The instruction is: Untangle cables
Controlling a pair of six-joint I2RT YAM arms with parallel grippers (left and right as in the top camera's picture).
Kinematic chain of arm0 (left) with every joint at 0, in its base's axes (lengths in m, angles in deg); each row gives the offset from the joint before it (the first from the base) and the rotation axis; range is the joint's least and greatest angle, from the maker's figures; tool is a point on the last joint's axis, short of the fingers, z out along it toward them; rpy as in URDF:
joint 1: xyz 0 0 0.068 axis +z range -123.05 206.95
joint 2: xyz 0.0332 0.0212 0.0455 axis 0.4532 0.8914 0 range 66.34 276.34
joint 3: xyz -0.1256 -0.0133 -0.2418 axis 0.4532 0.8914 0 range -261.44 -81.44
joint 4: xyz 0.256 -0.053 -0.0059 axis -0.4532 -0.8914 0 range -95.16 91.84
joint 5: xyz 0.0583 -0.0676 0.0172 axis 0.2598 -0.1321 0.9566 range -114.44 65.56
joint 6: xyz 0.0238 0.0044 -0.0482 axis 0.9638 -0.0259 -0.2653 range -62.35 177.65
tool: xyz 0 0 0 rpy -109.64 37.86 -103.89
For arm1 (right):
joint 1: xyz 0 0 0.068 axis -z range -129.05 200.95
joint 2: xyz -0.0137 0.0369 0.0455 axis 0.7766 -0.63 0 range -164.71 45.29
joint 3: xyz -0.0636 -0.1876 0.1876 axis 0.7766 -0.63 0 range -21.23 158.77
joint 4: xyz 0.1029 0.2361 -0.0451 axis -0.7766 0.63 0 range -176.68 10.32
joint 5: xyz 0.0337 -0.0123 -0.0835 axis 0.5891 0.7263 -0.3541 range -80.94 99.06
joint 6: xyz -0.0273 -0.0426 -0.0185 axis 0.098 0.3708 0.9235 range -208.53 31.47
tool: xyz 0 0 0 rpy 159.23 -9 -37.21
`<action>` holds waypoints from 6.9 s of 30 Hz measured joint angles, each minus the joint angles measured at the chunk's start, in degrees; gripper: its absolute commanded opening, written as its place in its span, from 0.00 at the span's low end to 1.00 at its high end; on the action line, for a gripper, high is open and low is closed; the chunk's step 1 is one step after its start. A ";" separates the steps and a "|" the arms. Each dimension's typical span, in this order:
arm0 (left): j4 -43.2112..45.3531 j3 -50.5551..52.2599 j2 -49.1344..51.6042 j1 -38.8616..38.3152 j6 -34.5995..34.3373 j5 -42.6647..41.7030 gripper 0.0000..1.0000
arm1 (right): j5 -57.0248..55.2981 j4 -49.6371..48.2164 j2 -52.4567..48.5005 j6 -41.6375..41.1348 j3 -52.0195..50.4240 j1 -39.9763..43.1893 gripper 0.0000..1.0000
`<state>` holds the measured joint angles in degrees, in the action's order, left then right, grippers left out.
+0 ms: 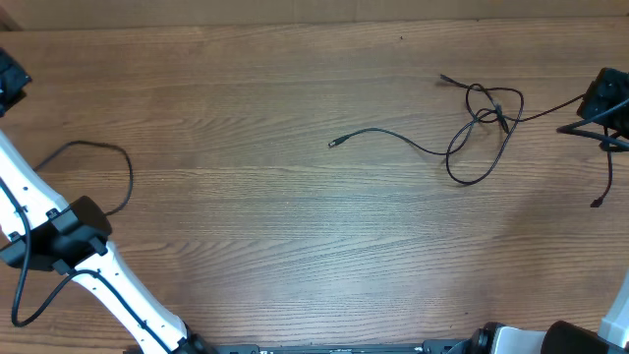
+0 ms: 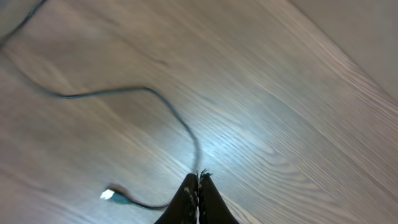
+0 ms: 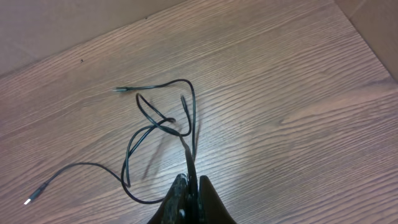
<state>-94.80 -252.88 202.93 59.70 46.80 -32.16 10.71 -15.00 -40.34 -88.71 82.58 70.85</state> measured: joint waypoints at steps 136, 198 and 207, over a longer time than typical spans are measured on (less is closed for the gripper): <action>37.31 104.35 -50.12 11.17 -55.49 7.13 0.98 | 7.54 1.20 -3.93 0.20 -0.44 0.00 0.29; 65.70 104.65 -26.75 11.28 -56.48 9.29 0.04 | 8.61 4.98 -3.93 0.22 -0.50 0.00 0.31; 71.60 104.59 -25.86 11.56 -49.77 -0.13 0.04 | 8.66 5.01 -3.93 0.20 -0.63 0.00 0.31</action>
<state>-23.19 -148.29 177.08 71.27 -2.97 -32.30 19.37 -10.00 -44.27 -88.52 81.95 70.85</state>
